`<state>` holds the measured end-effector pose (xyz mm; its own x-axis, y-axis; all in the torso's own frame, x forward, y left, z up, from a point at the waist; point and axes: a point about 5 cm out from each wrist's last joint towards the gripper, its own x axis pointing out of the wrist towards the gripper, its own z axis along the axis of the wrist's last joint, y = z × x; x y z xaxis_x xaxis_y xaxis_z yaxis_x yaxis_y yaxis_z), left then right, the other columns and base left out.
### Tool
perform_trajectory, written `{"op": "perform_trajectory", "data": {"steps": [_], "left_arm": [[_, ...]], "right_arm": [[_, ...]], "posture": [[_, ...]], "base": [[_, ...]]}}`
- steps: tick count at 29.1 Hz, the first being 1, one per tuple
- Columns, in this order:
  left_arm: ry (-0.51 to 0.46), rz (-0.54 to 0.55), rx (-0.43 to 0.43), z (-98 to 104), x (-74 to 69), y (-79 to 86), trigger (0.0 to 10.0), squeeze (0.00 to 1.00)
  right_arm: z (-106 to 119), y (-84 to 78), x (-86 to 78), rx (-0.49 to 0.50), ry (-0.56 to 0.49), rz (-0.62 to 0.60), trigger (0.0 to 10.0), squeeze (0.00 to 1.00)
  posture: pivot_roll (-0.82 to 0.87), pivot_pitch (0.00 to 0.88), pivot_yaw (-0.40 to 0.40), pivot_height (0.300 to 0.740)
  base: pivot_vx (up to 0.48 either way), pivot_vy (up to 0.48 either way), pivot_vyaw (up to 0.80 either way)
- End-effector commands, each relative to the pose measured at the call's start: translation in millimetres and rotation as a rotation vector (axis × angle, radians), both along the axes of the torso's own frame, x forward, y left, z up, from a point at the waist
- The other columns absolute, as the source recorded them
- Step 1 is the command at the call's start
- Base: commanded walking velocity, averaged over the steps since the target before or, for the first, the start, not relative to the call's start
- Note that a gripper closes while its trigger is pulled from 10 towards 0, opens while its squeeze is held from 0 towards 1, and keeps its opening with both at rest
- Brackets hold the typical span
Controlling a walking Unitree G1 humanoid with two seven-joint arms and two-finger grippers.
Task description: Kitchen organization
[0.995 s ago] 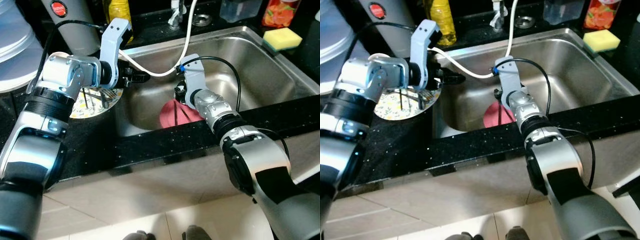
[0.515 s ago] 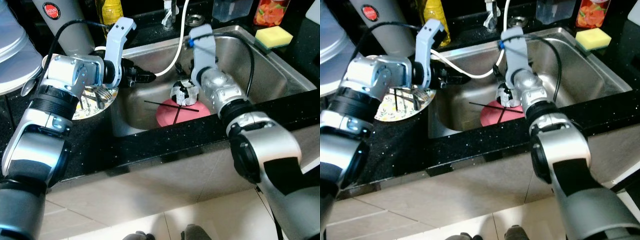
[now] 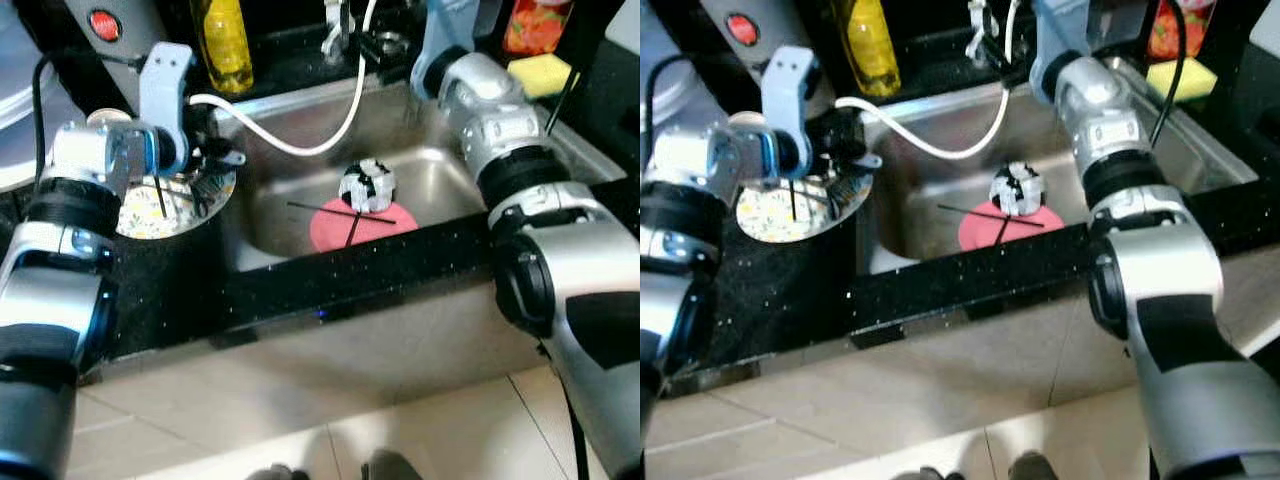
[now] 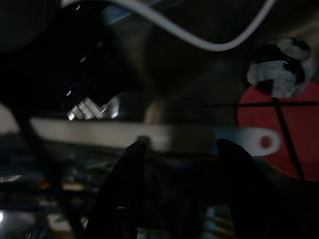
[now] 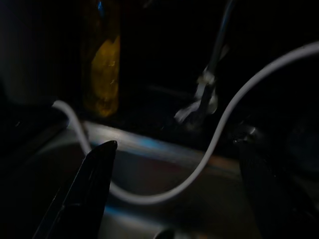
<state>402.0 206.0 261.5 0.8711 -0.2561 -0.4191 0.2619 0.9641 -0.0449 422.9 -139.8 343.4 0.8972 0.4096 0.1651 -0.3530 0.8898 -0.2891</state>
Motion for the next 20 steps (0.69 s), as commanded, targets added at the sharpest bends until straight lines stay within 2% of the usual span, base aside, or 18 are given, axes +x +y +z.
{"op": "perform_trajectory", "data": {"steps": [1, 8, 9, 11, 13, 17, 18, 19, 20], "left_arm": [[-0.011, 0.091, 0.025, 2.7, 0.3, 18.6, 10.0, 0.0], [0.002, 0.126, 0.047, -6.3, 2.9, 17.2, 10.0, 0.0], [-0.02, 0.196, 0.072, -6.0, 5.4, 19.2, 10.0, 0.0], [-0.02, 0.196, 0.072, -6.0, 5.4, 19.2, 10.0, 0.0], [-0.051, 0.272, 0.076, 0.5, 6.0, 26.7, 10.0, 0.0], [-0.063, 0.318, 0.063, 6.3, 5.0, 33.4, 10.0, 0.0], [-0.062, 0.326, 0.062, 8.0, 4.3, 35.1, 10.0, 0.43], [-0.058, 0.322, 0.057, 8.0, 3.6, 34.8, 10.0, 1.0], [-0.058, 0.322, 0.057, 8.0, 3.6, 34.8, 10.0, 1.0]], "right_arm": [[-10.2, -2.3, 1.3, 0.016, 0.09, 0.025, 10.0, 0.0], [-21.8, -4.9, 2.4, 0.03, 0.159, 0.026, 10.0, 0.0], [-22.9, 0.1, 2.0, 0.016, 0.171, 0.055, 10.0, 0.0], [-22.9, 0.1, 2.0, 0.016, 0.171, 0.055, 10.0, 0.0], [-21.4, 0.3, 1.8, 0.019, 0.17, 0.062, 10.0, 0.0], [-21.1, -2.3, 1.9, 0.024, 0.169, 0.054, 10.0, 0.0], [-21.2, -3.0, 1.9, 0.026, 0.169, 0.053, 10.0, 0.0], [-21.5, -2.9, 1.9, 0.028, 0.169, 0.055, 10.0, 0.0], [-21.5, -2.9, 1.9, 0.028, 0.169, 0.055, 10.0, 0.0]], "posture": [[-0.02, 0.067, 0.105, 0.74], [-0.02, 0.065, 0.108, 0.74], [-0.04, 0.06, 0.122, 0.74], [-0.04, 0.06, 0.122, 0.74], [-0.03, 0.055, 0.127, 0.74], [-0.02, 0.052, 0.126, 0.74], [-0.02, 0.051, 0.123, 0.74], [-0.01, 0.051, 0.121, 0.74], [-0.01, 0.051, 0.121, 0.74]], "base": [[0.0, 0.0, 0.0], [0.0, 0.0, 0.0], [0.0, 0.0, 0.0], [0.0, 0.0, 0.0], [0.0, 0.0, 0.0], [0.0, 0.0, 0.0], [0.0, 0.0, 0.0], [0.0, 0.0, 0.0], [0.0, 0.0, 0.0]]}}
